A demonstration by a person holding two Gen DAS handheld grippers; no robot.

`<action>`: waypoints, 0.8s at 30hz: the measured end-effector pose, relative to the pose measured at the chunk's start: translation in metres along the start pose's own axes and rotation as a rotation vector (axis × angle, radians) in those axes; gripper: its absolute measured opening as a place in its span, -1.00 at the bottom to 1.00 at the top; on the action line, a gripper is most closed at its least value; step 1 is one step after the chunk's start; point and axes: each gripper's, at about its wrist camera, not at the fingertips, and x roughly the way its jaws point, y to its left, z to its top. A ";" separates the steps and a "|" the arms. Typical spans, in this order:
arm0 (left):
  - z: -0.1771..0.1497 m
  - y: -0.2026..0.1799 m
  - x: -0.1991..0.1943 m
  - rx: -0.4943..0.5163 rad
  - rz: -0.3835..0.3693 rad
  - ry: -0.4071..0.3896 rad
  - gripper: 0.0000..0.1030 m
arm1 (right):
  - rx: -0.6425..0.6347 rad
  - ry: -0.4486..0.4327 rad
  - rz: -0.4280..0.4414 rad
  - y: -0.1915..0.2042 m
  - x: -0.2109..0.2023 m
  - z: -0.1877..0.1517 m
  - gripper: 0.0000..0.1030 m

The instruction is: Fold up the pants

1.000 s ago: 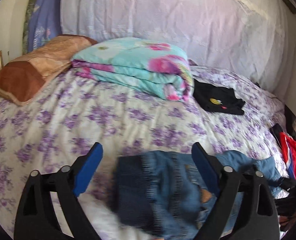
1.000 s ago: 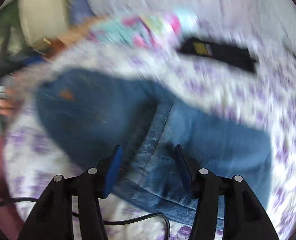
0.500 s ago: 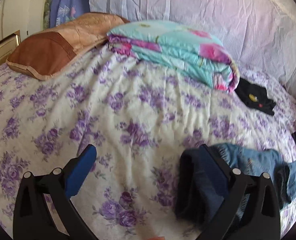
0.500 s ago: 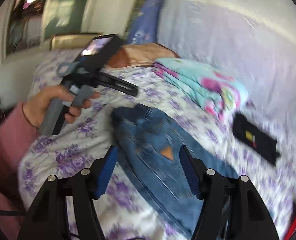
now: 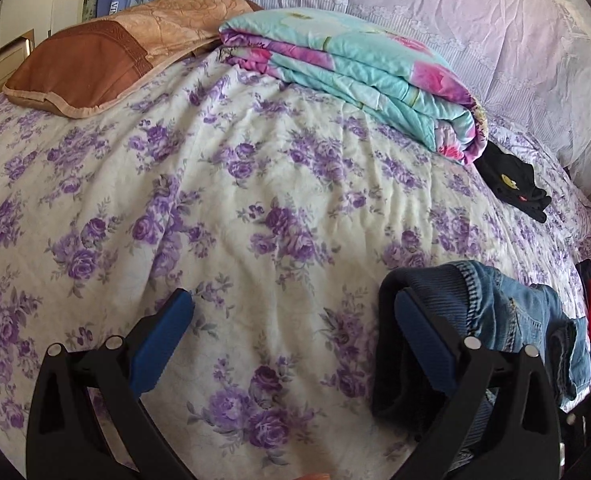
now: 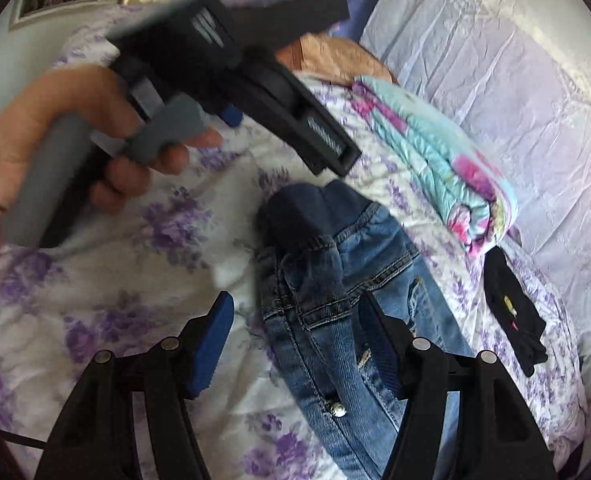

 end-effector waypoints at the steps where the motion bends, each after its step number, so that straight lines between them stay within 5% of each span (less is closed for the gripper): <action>1: 0.000 0.000 0.000 0.001 0.000 0.000 0.92 | 0.005 0.011 0.000 0.000 0.005 0.000 0.28; 22: -0.002 -0.002 0.004 0.018 0.017 0.013 0.92 | 0.029 0.024 -0.013 -0.003 0.031 0.001 0.40; 24: -0.002 -0.001 0.004 0.012 0.012 0.016 0.92 | 0.024 0.024 -0.021 -0.001 0.033 0.001 0.21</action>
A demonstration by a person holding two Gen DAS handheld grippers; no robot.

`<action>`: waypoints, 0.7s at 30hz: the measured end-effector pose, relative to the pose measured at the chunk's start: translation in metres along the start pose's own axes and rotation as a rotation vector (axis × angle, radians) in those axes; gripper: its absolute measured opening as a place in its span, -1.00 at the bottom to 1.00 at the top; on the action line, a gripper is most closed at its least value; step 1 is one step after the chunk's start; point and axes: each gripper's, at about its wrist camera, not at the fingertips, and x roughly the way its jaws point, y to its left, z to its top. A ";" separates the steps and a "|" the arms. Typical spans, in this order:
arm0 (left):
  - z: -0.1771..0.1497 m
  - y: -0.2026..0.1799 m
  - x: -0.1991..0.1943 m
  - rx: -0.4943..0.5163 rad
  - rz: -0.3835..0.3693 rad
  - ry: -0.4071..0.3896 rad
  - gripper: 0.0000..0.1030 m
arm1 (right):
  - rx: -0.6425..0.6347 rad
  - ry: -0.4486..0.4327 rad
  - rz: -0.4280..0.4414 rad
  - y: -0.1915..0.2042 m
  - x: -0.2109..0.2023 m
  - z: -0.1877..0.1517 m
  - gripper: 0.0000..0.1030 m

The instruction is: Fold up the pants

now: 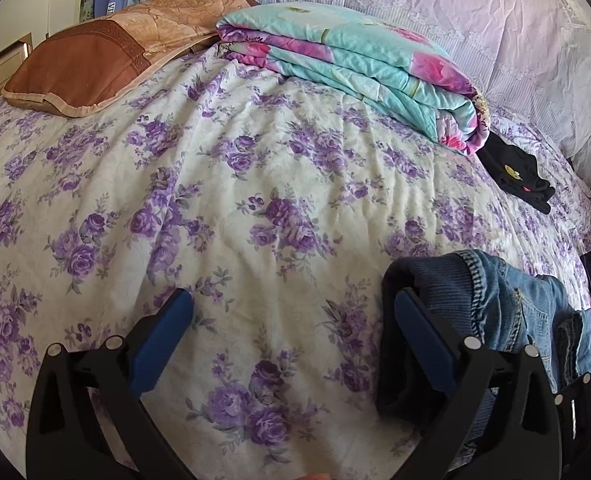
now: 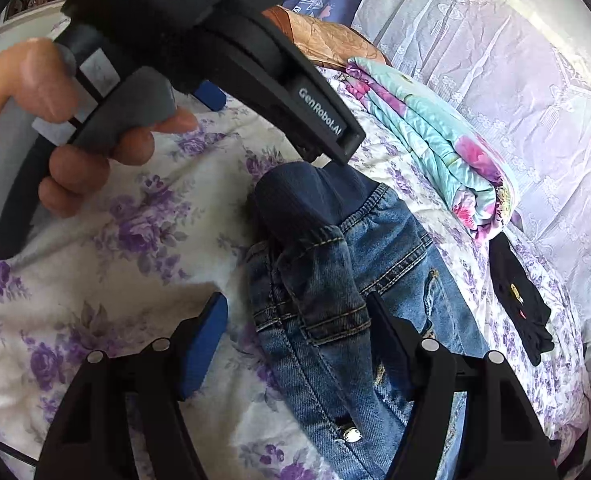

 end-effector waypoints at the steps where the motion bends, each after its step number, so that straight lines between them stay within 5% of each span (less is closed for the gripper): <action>1: 0.000 0.001 0.000 -0.003 -0.003 0.003 0.92 | -0.003 0.002 -0.016 0.000 0.001 0.000 0.08; 3: 0.001 0.003 0.001 -0.012 -0.008 0.009 0.92 | 0.001 0.008 -0.057 -0.001 0.003 0.000 -0.29; 6: 0.000 0.004 0.001 -0.019 -0.015 0.011 0.92 | 0.079 -0.020 -0.021 -0.016 -0.002 -0.001 -0.46; 16: 0.002 0.015 0.001 -0.118 -0.253 0.087 0.92 | 0.234 -0.140 0.012 -0.037 -0.015 -0.012 -0.49; 21: -0.001 0.005 -0.003 -0.146 -0.514 0.252 0.92 | 0.280 -0.203 0.011 -0.045 -0.031 -0.017 -0.50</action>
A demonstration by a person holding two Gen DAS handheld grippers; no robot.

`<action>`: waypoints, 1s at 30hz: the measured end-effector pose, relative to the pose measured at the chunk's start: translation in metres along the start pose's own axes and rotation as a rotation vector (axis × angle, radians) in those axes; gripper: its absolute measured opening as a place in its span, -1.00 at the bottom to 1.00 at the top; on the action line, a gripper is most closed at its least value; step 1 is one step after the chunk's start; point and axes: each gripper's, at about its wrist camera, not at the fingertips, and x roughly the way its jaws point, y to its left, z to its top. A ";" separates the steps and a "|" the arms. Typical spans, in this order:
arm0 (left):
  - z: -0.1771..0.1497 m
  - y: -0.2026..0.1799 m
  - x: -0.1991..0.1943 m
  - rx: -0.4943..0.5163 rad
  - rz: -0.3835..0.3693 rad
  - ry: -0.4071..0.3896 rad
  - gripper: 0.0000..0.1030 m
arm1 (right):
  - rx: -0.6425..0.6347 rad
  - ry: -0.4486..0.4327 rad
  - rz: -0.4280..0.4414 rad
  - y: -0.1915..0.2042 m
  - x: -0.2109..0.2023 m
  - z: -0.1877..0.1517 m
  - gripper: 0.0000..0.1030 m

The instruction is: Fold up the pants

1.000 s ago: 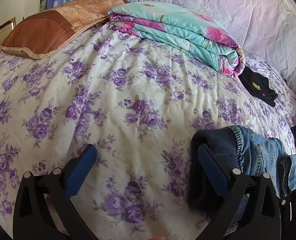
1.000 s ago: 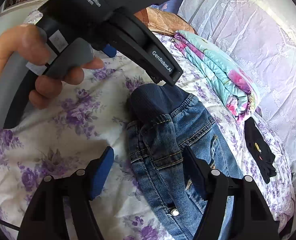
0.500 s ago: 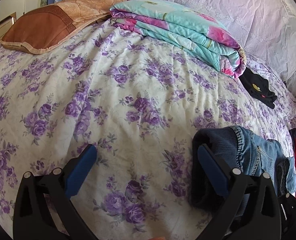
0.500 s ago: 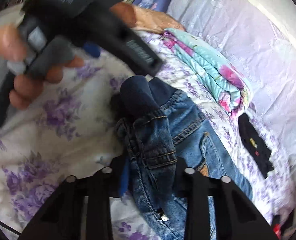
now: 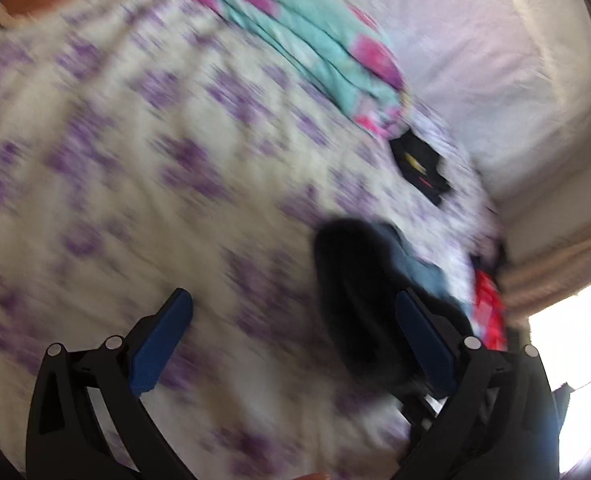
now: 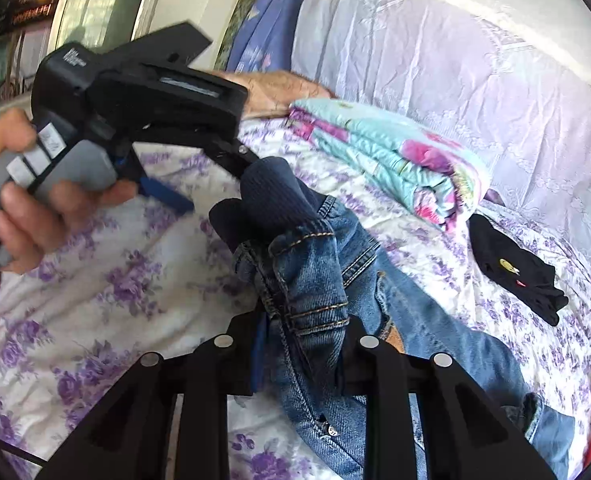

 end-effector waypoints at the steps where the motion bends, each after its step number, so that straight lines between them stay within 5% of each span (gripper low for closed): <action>1: -0.001 -0.003 0.002 0.002 -0.011 0.020 0.92 | 0.006 -0.007 0.002 -0.001 -0.002 0.000 -0.50; 4: 0.001 -0.011 0.012 0.000 -0.024 0.070 0.92 | -0.012 -0.020 -0.008 0.004 -0.006 -0.004 -0.50; 10: 0.005 -0.012 0.023 -0.126 -0.215 0.149 0.92 | -0.052 -0.059 -0.056 0.015 -0.018 -0.010 -0.50; 20: 0.001 -0.011 -0.003 -0.147 -0.219 0.048 0.92 | -0.047 -0.065 -0.047 0.016 -0.016 -0.016 -0.51; 24: 0.010 -0.027 0.020 -0.100 -0.157 0.102 0.91 | -0.064 -0.064 -0.054 0.018 -0.015 -0.017 -0.51; 25: 0.011 -0.030 0.029 -0.093 -0.147 0.110 0.85 | -0.065 -0.064 -0.055 0.018 -0.015 -0.017 -0.50; 27: 0.011 -0.037 0.039 -0.062 -0.136 0.119 0.24 | -0.061 -0.066 -0.053 0.015 -0.014 -0.017 -0.50; 30: 0.011 -0.044 0.035 -0.006 -0.074 0.073 -0.18 | -0.063 -0.068 -0.066 0.014 -0.015 -0.017 -0.40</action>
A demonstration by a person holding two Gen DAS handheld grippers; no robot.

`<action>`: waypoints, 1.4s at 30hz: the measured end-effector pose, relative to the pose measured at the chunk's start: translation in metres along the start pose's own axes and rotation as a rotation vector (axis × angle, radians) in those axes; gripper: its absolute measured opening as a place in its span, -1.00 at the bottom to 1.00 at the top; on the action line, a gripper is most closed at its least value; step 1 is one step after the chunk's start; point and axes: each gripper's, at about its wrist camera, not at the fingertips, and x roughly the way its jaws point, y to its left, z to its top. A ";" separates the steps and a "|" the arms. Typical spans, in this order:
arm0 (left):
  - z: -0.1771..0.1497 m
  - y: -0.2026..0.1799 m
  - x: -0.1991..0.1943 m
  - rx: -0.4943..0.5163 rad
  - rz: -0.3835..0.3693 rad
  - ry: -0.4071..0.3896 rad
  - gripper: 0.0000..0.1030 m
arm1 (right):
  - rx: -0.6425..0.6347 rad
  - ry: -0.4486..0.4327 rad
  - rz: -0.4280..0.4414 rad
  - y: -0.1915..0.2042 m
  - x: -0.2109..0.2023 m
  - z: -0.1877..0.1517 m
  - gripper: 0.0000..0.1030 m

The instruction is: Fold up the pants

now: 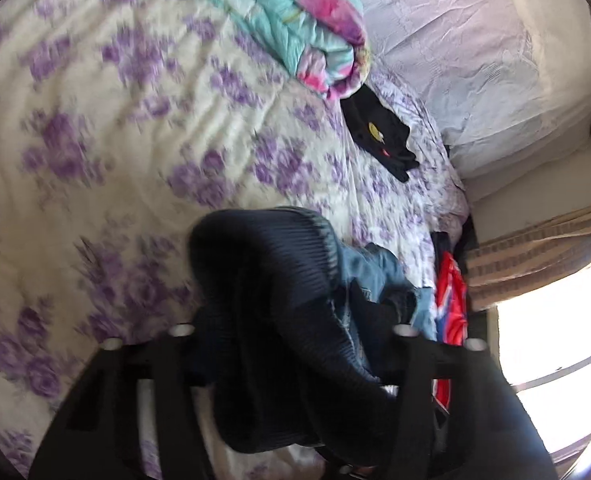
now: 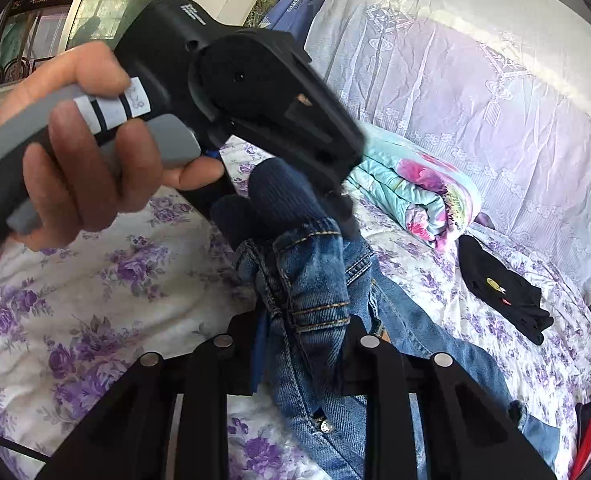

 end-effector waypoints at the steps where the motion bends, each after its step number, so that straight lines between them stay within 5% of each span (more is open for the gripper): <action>1: 0.000 -0.001 -0.004 0.007 -0.011 -0.007 -0.23 | -0.004 -0.003 -0.006 0.001 -0.001 0.000 -0.34; 3: 0.001 -0.001 -0.010 0.009 -0.034 -0.011 -0.26 | -0.038 -0.021 -0.061 0.008 -0.008 0.001 0.05; 5: -0.001 -0.007 -0.016 0.030 -0.033 -0.023 -0.27 | -0.120 -0.060 -0.171 0.021 -0.016 0.003 0.12; 11: -0.005 -0.036 -0.027 0.078 -0.054 -0.050 -0.28 | -0.240 -0.129 -0.293 0.046 -0.028 0.010 0.29; 18: -0.005 -0.037 -0.027 0.042 -0.089 -0.018 -0.29 | -0.137 0.000 -0.159 0.029 -0.013 0.011 0.24; 21: -0.004 -0.036 -0.026 0.010 -0.099 -0.006 -0.29 | -0.136 -0.068 -0.181 0.031 -0.028 0.012 0.56; 26: -0.006 -0.047 -0.029 0.015 -0.110 0.000 -0.29 | -0.181 -0.020 -0.173 0.045 -0.010 0.012 0.60; 28: -0.006 -0.049 -0.029 0.019 -0.108 0.006 -0.29 | -0.182 -0.049 -0.184 0.047 -0.009 0.014 0.53; 30: -0.006 -0.047 -0.029 0.008 -0.110 0.012 -0.29 | -0.183 -0.037 -0.249 0.044 -0.004 0.015 -0.20; 32: -0.005 -0.045 -0.027 0.011 -0.081 0.012 -0.29 | -0.146 -0.030 -0.217 0.032 -0.004 0.015 -0.40; 35: -0.003 -0.042 -0.024 0.010 -0.062 0.032 -0.20 | -0.103 -0.035 -0.181 0.021 -0.011 0.013 -0.47; 37: -0.004 -0.043 -0.024 0.020 -0.035 0.060 0.32 | -0.095 -0.056 -0.187 0.020 -0.020 0.010 -0.48; 38: -0.005 -0.045 -0.023 0.019 -0.039 0.074 0.38 | -0.100 -0.065 -0.195 0.020 -0.022 0.009 -0.49; 40: -0.009 -0.053 -0.022 0.049 -0.043 0.085 0.28 | -0.083 -0.076 -0.192 0.019 -0.026 0.008 -0.49; 42: -0.012 -0.062 -0.024 0.088 -0.032 0.063 -0.12 | -0.044 -0.090 -0.181 0.009 -0.023 0.007 -0.49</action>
